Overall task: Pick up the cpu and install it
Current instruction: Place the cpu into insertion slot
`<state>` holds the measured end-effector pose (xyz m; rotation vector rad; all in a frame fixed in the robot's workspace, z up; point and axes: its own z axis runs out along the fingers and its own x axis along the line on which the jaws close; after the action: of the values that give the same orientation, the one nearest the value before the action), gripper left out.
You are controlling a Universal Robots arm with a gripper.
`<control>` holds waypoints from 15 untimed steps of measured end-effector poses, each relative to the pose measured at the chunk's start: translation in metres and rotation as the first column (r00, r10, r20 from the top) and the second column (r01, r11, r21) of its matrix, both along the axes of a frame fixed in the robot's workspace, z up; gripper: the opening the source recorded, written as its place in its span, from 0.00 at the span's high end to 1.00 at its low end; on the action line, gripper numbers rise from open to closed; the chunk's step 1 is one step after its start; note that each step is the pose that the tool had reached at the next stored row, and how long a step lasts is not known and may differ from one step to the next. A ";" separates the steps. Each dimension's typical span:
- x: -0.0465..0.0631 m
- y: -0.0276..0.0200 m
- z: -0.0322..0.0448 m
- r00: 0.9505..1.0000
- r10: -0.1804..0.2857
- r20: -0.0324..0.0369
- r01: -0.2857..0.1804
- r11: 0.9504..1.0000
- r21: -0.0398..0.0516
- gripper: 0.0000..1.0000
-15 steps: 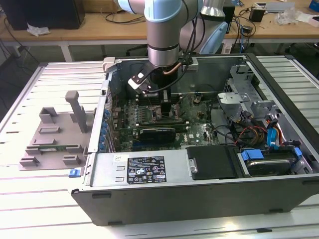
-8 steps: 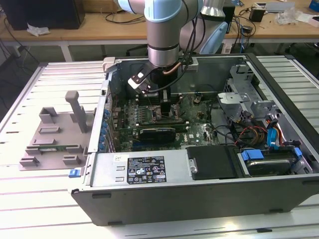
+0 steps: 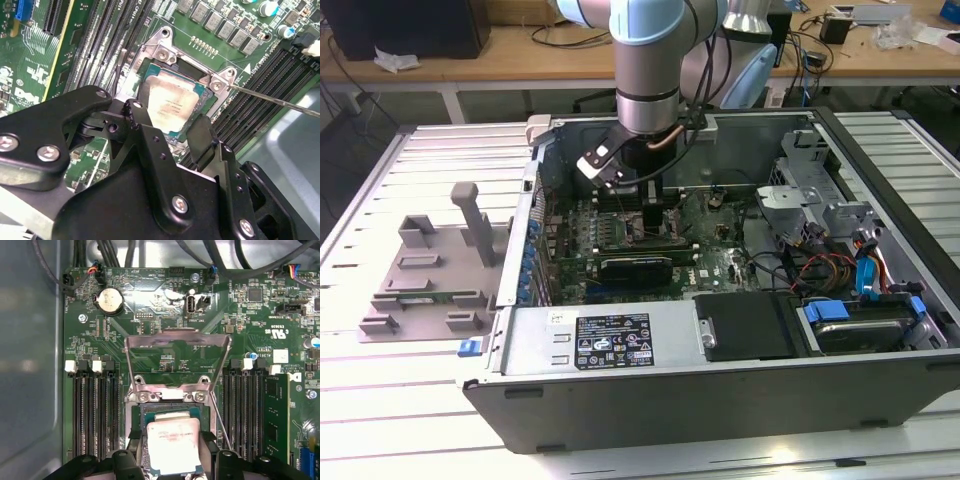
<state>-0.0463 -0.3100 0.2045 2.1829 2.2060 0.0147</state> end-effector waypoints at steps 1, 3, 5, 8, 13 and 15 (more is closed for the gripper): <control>0.000 0.0000 -0.0002 1.000 0.008 0.000 -0.008 1.000 0.000 0.43; 0.000 0.0000 -0.0012 1.000 0.020 -0.004 -0.020 1.000 -0.001 0.43; 0.000 -0.0001 -0.0029 1.000 0.023 -0.006 -0.023 1.000 -0.002 0.43; 0.000 0.0000 -0.0032 1.000 0.023 -0.006 -0.023 1.000 -0.001 0.43; 0.000 0.0000 -0.0004 1.000 0.023 -0.006 -0.023 1.000 -0.002 0.43; 0.000 0.0001 0.0001 1.000 0.023 -0.006 -0.023 1.000 -0.002 0.43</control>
<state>-0.0460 -0.3100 0.2046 2.1589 2.2335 0.0067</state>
